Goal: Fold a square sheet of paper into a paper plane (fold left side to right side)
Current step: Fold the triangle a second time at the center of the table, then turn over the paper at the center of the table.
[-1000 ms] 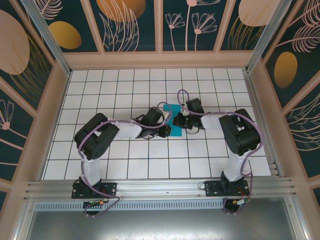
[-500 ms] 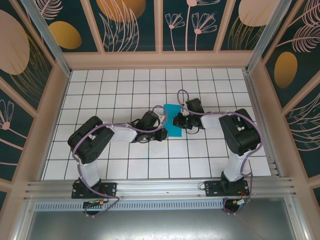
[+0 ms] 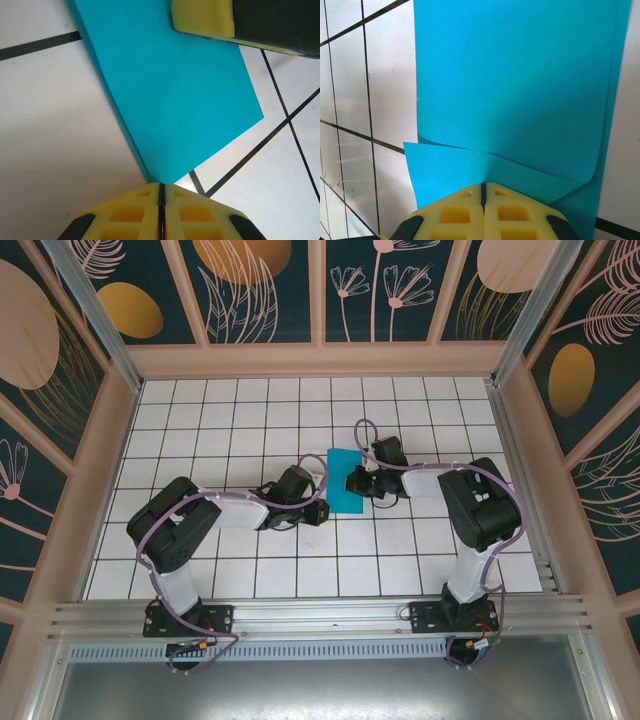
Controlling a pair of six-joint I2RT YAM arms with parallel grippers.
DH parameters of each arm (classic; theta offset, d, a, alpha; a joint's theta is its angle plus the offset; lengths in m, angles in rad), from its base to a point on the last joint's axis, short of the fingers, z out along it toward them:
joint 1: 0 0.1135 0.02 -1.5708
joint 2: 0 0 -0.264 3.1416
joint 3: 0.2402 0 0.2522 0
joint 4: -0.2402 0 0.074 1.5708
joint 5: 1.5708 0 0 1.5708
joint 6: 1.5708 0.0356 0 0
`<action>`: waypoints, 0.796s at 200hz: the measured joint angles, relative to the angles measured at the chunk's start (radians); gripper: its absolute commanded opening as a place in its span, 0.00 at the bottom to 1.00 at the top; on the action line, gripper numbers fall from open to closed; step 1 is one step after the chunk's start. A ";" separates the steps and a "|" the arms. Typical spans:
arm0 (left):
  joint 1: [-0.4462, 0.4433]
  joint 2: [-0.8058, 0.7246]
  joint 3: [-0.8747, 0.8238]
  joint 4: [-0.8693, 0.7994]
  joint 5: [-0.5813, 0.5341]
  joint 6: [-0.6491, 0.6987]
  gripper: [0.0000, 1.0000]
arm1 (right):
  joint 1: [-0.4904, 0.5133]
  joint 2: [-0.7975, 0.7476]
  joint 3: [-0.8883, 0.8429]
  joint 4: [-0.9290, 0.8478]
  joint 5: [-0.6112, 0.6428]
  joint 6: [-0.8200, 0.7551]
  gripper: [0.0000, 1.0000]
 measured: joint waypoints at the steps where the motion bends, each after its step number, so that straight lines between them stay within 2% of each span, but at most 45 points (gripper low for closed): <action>1: 0.000 -0.001 -0.001 0.000 0.000 0.000 0.13 | 0.000 0.000 0.000 0.000 0.000 0.000 0.00; 23: 0.007 -0.016 -0.010 -0.018 0.000 -0.003 0.17 | 0.000 -0.002 0.000 0.000 0.000 0.000 0.00; 54: 0.015 -0.066 -0.024 -0.077 -0.011 0.005 0.33 | -0.002 -0.029 0.000 -0.018 0.021 -0.007 0.00; 71: 0.024 -0.116 -0.032 -0.116 -0.029 0.005 0.48 | -0.005 -0.084 -0.001 -0.023 0.039 -0.016 0.12; 87: 0.034 -0.151 -0.029 -0.122 -0.037 0.015 0.53 | -0.018 -0.171 -0.009 -0.026 0.077 -0.026 0.27; 110: 0.055 -0.158 -0.004 -0.113 -0.024 0.007 0.64 | -0.057 -0.324 -0.048 -0.022 0.121 -0.049 0.42; 130: 0.066 -0.133 0.042 -0.101 -0.012 0.002 0.69 | -0.102 -0.433 -0.114 -0.012 0.140 -0.055 0.53; 159: 0.071 -0.040 0.138 -0.073 -0.008 0.005 0.70 | -0.127 -0.532 -0.234 -0.010 0.142 -0.047 0.67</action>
